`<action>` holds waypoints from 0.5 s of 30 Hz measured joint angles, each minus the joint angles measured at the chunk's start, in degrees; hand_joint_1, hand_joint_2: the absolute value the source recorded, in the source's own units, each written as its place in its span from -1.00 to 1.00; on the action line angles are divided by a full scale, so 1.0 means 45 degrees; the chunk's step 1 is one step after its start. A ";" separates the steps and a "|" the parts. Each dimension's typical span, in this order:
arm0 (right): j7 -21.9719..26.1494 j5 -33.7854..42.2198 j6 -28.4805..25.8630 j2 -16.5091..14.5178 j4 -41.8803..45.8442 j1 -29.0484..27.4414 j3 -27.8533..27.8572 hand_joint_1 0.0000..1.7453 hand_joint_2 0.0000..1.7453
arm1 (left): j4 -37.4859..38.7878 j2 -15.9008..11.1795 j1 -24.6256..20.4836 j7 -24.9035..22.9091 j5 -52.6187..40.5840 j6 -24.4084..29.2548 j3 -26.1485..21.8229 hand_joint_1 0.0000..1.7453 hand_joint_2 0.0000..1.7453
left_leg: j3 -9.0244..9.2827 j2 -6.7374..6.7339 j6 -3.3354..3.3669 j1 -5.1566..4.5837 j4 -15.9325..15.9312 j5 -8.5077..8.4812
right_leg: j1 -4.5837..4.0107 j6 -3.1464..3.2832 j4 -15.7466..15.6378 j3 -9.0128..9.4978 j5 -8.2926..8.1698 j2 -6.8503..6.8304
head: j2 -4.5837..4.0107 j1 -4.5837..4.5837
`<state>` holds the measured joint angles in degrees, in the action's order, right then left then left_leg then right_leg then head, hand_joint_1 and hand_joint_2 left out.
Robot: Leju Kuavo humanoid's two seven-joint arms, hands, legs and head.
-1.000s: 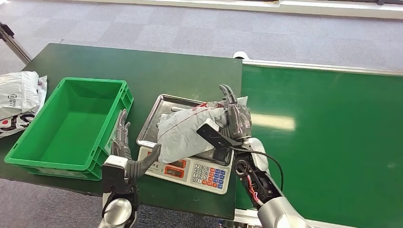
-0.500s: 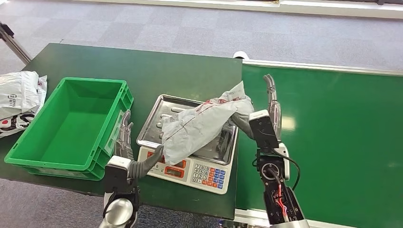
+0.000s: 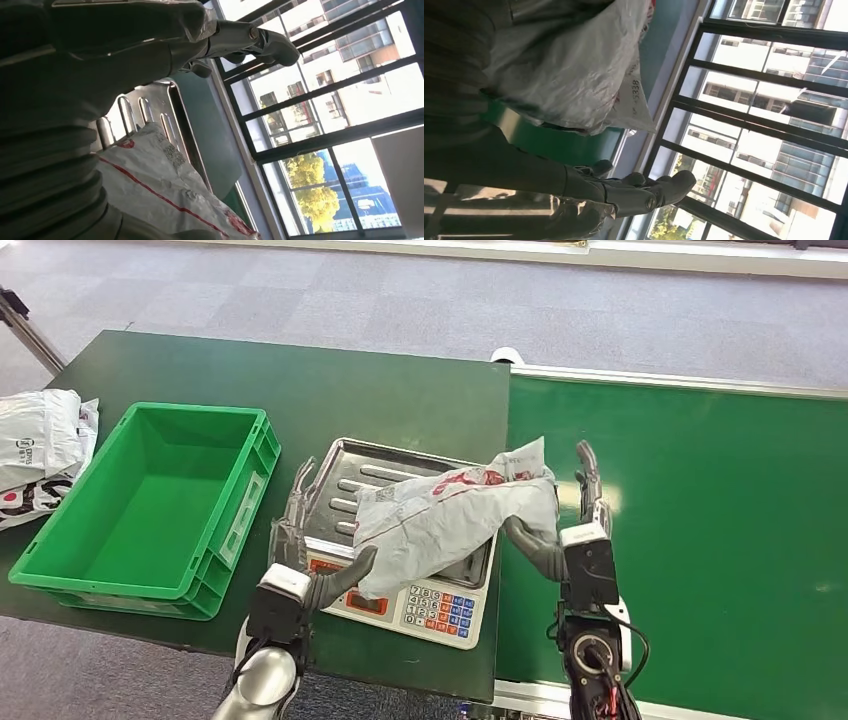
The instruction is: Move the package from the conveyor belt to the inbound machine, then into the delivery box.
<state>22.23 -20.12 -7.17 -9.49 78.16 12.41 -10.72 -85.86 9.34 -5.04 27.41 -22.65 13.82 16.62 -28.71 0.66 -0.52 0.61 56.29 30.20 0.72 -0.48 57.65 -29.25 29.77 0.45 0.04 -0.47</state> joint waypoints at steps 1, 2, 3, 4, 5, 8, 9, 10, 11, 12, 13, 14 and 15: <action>0.0031 0.0007 0.0000 0.0030 0.0124 -0.0319 0.0012 -1.00 1.00 | -0.0004 -0.0007 -0.0096 -0.0077 -0.0142 -0.0101 0.0166 -1.00 1.00 | 0.0000 -0.0002 0.0000 0.0000 0.0000 0.0000 | 0.0000 0.0000 0.0000 0.0000 0.0000 0.0001 | 0.0000 0.0000; 0.0061 0.0033 0.0000 0.0062 0.0232 -0.0603 0.0026 -1.00 1.00 | -0.0010 -0.0011 -0.0193 -0.0165 -0.0270 -0.0201 0.0328 -1.00 1.00 | 0.0002 -0.0003 0.0000 0.0000 0.0000 0.0000 | 0.0000 0.0000 0.0000 -0.0001 0.0000 0.0002 | 0.0000 0.0000; 0.0086 0.0085 0.0000 0.0094 0.0336 -0.0850 0.0046 -1.00 1.00 | -0.0017 -0.0011 -0.0299 -0.0264 -0.0361 -0.0312 0.0476 -1.00 1.00 | 0.0003 -0.0004 0.0000 0.0000 0.0000 -0.0001 | 0.0000 0.0000 -0.0001 -0.0001 -0.0001 0.0002 | 0.0000 0.0000; 0.0106 0.0173 0.0000 0.0124 0.0441 -0.1071 0.0079 -1.00 1.00 | -0.0024 -0.0010 -0.0429 -0.0377 -0.0432 -0.0432 0.0620 -1.00 1.00 | 0.0005 -0.0003 0.0000 0.0000 0.0000 -0.0001 | 0.0000 0.0000 -0.0001 0.0000 -0.0001 0.0002 | 0.0000 0.0000; 0.0108 0.0281 0.0011 0.0152 0.0537 -0.1265 0.0122 -1.00 1.00 | -0.0029 -0.0009 -0.0588 -0.0491 -0.0482 -0.0550 0.0749 -1.00 1.00 | 0.0005 -0.0001 0.0000 0.0000 0.0000 -0.0003 | 0.0000 0.0001 -0.0001 0.0002 -0.0001 0.0000 | 0.0000 0.0001; -0.0013 0.0455 0.0069 0.0218 0.0763 -0.1736 0.0278 -1.00 1.00 | -0.0032 0.0007 -0.1155 -0.0797 -0.0554 -0.0835 0.1077 -1.00 1.00 | 0.0007 -0.0004 0.0000 0.0000 0.0000 -0.0005 | 0.0000 0.0008 -0.0001 0.0007 -0.0007 0.0001 | 0.0000 -0.0001; -0.0085 0.0435 0.0079 0.0237 0.0811 -0.1859 0.0325 -1.00 1.00 | -0.0032 0.0022 -0.1326 -0.0869 -0.0554 -0.0890 0.1157 -1.00 1.00 | 0.0009 -0.0007 0.0000 0.0000 0.0000 -0.0005 | -0.0001 0.0011 0.0000 0.0007 -0.0010 0.0002 | 0.0000 -0.0001; -0.0173 0.0377 0.0083 0.0252 0.0848 -0.1969 0.0373 -1.00 1.00 | -0.0032 0.0039 -0.1471 -0.0931 -0.0550 -0.0942 0.1225 -1.00 1.00 | 0.0010 -0.0009 0.0000 0.0000 0.0000 -0.0006 | -0.0001 0.0013 0.0000 0.0007 -0.0012 0.0004 | 0.0000 -0.0001; -0.0289 0.0279 0.0086 0.0264 0.0871 -0.2063 0.0412 -1.00 1.00 | -0.0032 0.0057 -0.1581 -0.0980 -0.0547 -0.0993 0.1270 -1.00 1.00 | 0.0010 -0.0009 0.0000 0.0000 0.0000 -0.0006 | -0.0001 0.0013 0.0000 0.0007 -0.0012 0.0004 | 0.0000 -0.0001; -0.0417 0.0144 0.0091 0.0276 0.0884 -0.2142 0.0447 -1.00 1.00 | -0.0032 0.0074 -0.1659 -0.1022 -0.0543 -0.1052 0.1310 -1.00 1.00 | 0.0010 -0.0008 -0.0001 0.0000 0.0000 -0.0006 | -0.0001 0.0013 0.0000 0.0006 -0.0012 0.0004 | 0.0000 -0.0001; -0.0543 0.0001 0.0095 0.0285 0.0890 -0.2209 0.0480 -1.00 1.00 | -0.0032 0.0085 -0.1712 -0.1058 -0.0543 -0.1116 0.1353 -1.00 1.00 | 0.0009 -0.0008 -0.0001 0.0000 0.0000 -0.0006 | -0.0001 0.0013 0.0000 0.0006 -0.0012 0.0003 | 0.0000 -0.0002; -0.0652 -0.0123 0.0100 0.0294 0.0894 -0.2266 0.0509 -1.00 1.00 | -0.0033 0.0091 -0.1750 -0.1088 -0.0545 -0.1176 0.1392 -1.00 1.00 | 0.0009 -0.0007 -0.0001 0.0000 0.0000 -0.0006 | -0.0001 0.0013 0.0000 0.0005 -0.0012 0.0003 | 0.0000 -0.0002; -0.0727 -0.0213 0.0107 0.0306 0.0895 -0.2310 0.0536 -1.00 1.00 | -0.0042 0.0096 -0.1774 -0.1117 -0.0551 -0.1234 0.1427 -1.00 1.00 | 0.0008 -0.0008 -0.0001 0.0000 0.0000 -0.0006 | -0.0001 0.0013 0.0000 0.0004 -0.0012 0.0003 | 0.0000 -0.0001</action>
<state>18.95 -21.08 -6.69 -8.11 82.19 2.02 -8.31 -86.06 9.78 -13.02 22.38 -25.14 8.27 23.04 -28.67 0.63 -0.52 0.61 56.29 30.17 0.72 -0.43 57.65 -29.23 29.72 0.46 0.04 -0.48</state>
